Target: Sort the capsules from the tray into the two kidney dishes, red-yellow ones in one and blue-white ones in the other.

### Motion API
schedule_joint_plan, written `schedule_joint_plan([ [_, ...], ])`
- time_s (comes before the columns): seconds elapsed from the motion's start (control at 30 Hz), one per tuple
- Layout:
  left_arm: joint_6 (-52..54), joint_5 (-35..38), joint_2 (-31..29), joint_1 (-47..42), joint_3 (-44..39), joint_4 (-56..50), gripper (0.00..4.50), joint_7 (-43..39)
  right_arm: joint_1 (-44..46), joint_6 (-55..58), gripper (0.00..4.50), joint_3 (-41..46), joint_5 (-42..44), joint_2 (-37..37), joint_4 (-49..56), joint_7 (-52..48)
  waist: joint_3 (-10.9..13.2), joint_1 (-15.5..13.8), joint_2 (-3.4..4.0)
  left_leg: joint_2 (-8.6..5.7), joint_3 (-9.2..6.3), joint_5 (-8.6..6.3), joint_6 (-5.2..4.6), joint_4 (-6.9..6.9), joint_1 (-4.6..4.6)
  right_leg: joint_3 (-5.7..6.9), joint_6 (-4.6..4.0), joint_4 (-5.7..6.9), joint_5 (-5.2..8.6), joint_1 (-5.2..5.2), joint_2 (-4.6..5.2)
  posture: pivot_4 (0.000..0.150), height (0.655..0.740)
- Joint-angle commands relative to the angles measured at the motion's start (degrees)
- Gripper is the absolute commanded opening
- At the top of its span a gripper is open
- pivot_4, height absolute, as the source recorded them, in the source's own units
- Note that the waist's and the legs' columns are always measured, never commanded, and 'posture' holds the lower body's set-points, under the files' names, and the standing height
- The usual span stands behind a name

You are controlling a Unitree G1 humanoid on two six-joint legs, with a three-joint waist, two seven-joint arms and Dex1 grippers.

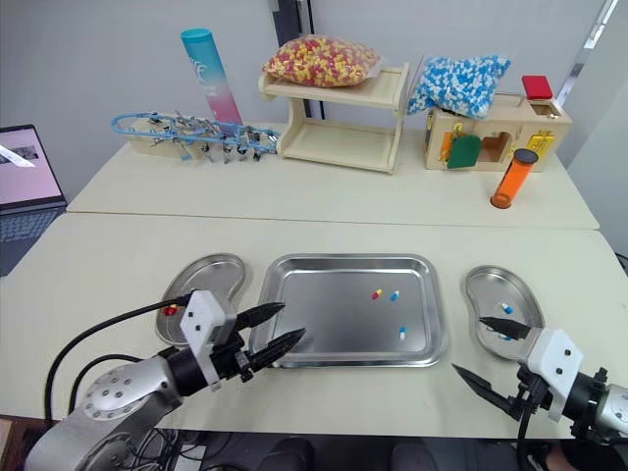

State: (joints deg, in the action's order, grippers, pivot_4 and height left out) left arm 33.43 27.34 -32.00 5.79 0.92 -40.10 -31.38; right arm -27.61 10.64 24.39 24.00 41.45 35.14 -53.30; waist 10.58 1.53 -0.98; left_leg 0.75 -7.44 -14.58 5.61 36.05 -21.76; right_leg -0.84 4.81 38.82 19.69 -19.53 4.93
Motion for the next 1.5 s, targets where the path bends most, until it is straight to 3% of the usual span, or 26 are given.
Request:
schedule_joint_plan([
  [0.03, -0.9, -5.4, 1.6, -3.5, 5.7, 1.4, 2.93, 2.8, -0.1, -0.5, 4.50, 0.3, 0.6, -0.3, 1.8, 0.5, 0.0, 0.0, -0.01, 0.00, -0.01, 0.00, 0.00, 0.00, -0.01, 0.01, 0.00, 0.00, 0.00, 0.00, 0.00, 0.150, 0.7400],
  [0.3, 3.2, -11.0, 12.1, -15.8, 14.4, 11.7, 2.93, 8.9, -1.1, -2.1, 4.50, -0.3, 0.1, -1.6, 0.7, 0.4, 0.0, 0.0, -0.01, -0.02, -0.02, 0.00, 0.01, 0.04, -0.01, 0.03, 0.02, 0.01, -0.01, 0.02, 0.00, 0.150, 0.7400],
  [0.6, 6.9, -16.1, 17.0, -31.3, 18.4, 27.6, 2.93, 7.9, -1.6, -3.7, 4.50, -1.6, 0.1, -2.9, 1.0, 0.8, 0.0, 0.2, 0.00, -0.03, -0.03, 0.01, 0.02, 0.04, 0.00, 0.05, 0.03, 0.01, 0.00, 0.02, 0.00, 0.150, 0.7400],
  [1.5, 4.4, -22.2, 22.7, -37.4, 22.4, 42.3, 2.93, 2.2, -1.3, -0.7, 4.50, -3.4, 0.3, -2.8, 4.7, 3.8, 0.0, 0.0, -0.01, -0.04, -0.04, 0.03, 0.05, 0.06, -0.02, 0.05, 0.04, 0.01, -0.01, 0.02, 0.00, 0.150, 0.7400],
])
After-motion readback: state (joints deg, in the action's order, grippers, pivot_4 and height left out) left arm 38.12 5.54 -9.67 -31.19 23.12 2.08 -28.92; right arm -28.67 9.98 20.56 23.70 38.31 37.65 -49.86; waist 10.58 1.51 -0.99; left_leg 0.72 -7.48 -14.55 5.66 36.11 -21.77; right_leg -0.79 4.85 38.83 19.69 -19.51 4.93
